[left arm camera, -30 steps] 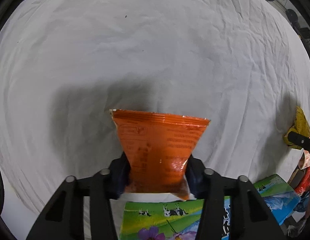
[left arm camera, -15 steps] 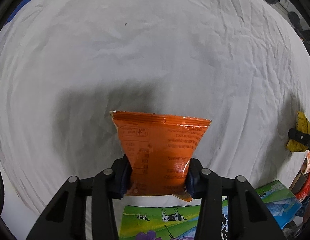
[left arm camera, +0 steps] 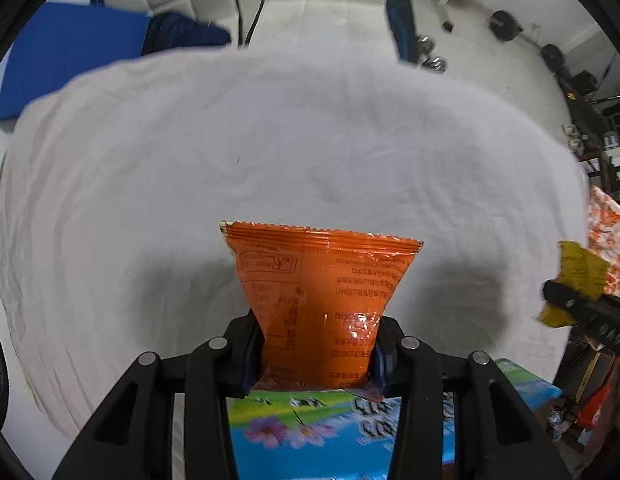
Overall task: Organize soft objects
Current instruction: 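Carry both packets over the box and open both tools to drop them inside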
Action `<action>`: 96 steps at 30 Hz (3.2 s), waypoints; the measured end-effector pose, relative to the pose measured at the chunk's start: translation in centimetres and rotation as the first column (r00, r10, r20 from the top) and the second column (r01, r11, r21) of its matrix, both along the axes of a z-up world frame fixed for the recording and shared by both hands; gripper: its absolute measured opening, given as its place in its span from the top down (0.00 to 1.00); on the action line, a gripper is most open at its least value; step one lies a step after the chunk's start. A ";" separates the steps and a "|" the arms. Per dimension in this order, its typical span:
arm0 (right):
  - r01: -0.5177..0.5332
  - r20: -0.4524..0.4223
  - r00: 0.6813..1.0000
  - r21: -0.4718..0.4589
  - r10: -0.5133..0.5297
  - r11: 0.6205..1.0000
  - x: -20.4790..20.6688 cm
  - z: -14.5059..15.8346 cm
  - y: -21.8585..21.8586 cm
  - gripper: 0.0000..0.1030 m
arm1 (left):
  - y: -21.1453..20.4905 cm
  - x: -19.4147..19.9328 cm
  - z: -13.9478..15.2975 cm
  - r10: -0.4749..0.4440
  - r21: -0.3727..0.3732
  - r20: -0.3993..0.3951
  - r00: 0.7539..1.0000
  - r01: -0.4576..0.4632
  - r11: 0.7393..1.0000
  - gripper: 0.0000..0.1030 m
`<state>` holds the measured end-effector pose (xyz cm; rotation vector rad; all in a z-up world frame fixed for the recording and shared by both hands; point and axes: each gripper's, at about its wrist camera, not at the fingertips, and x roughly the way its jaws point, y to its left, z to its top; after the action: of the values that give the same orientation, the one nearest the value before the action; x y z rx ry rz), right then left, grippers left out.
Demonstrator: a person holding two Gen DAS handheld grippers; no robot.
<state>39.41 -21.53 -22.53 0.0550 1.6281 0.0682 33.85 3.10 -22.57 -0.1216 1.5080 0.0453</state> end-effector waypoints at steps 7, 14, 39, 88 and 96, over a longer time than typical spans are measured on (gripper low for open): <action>-0.077 0.092 0.993 0.040 0.073 0.996 -6.0 5.7 3.5 0.55 | -2.5 -3.3 7.0 -0.067 -0.019 0.124 0.990 0.070 0.997 0.61; -0.103 0.153 0.984 0.074 0.091 0.992 -12.4 9.5 3.8 0.55 | -4.3 -8.0 11.8 -0.121 -0.034 0.210 0.970 0.131 0.991 0.61; -0.077 0.199 0.978 0.052 0.065 0.996 -35.3 17.2 1.3 0.55 | -7.0 -24.9 16.6 -0.219 -0.101 0.172 0.961 0.238 0.966 0.61; -0.006 -0.033 0.999 0.039 0.007 0.999 -33.1 3.9 0.3 0.36 | -8.6 -24.5 4.0 -0.171 -0.167 -0.096 0.981 0.153 0.974 0.59; -0.010 -0.029 1.000 0.033 0.011 0.999 -33.2 4.1 0.1 0.23 | -8.1 -24.8 3.0 -0.142 -0.175 -0.127 0.982 0.119 0.977 0.46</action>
<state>6.18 -21.46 -18.47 0.0726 1.6569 0.1023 9.01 -4.97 -19.58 -0.1556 1.6550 -0.1818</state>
